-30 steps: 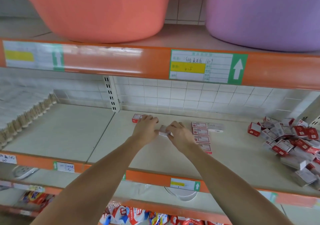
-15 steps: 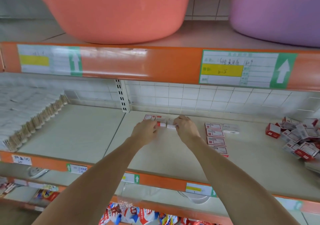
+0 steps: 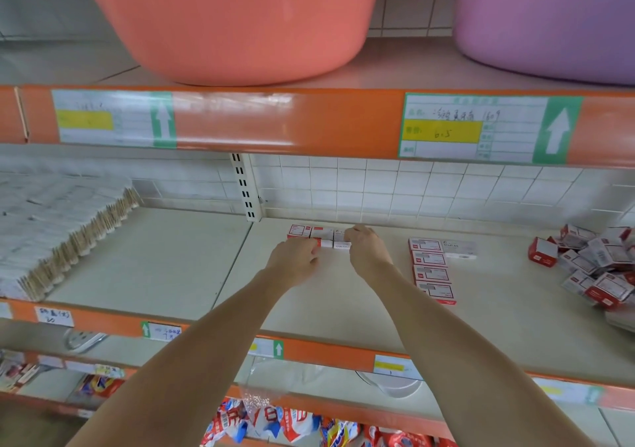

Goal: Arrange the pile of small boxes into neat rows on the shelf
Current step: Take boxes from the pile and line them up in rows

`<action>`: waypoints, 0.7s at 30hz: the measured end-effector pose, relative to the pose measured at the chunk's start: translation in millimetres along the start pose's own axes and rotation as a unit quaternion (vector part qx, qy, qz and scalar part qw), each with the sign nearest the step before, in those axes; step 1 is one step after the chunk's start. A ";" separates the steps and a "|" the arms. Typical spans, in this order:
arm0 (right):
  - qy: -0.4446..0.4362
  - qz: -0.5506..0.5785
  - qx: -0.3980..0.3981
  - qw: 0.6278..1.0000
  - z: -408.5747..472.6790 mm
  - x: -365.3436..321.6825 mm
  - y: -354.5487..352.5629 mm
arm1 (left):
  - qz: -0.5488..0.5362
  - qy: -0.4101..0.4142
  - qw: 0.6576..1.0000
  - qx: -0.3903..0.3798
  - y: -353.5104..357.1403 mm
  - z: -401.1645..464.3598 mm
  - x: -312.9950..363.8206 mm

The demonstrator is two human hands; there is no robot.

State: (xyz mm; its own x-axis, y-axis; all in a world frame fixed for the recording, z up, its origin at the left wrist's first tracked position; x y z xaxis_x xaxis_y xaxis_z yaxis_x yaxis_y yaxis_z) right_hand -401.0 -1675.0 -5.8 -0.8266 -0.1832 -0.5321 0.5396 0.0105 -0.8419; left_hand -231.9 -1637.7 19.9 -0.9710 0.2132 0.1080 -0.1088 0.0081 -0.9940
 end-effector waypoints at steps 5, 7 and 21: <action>-0.006 -0.002 -0.054 0.999 -11.5 -1.3 -11.9 | 0.005 0.011 1.000 0.011 -6.4 -1.4 11.3; -0.002 0.009 -0.046 0.999 -19.2 1.1 -19.6 | 0.009 0.021 1.000 0.015 -7.8 -0.6 20.1; 0.075 0.009 0.076 0.994 -117.7 99.2 -123.2 | 0.023 0.166 0.985 0.027 -5.3 12.6 180.8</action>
State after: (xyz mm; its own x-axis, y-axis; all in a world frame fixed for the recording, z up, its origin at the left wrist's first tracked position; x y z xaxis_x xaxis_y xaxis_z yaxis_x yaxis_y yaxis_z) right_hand -568.3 -1578.8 34.6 -0.8248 -0.0361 -0.5643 0.5633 -0.1386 -0.8145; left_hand -409.5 -1611.5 44.9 -0.8530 0.5201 0.0434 -0.0869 -0.0594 -0.9944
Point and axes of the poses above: each hand's wrist, its own z-axis towards the middle knuckle, its own y-axis out of the palm, x = y × z, the point moved 4 cm from there along z, towards the middle knuckle, and after that the axes turned 11 degrees about z, right-handed, at the moved point
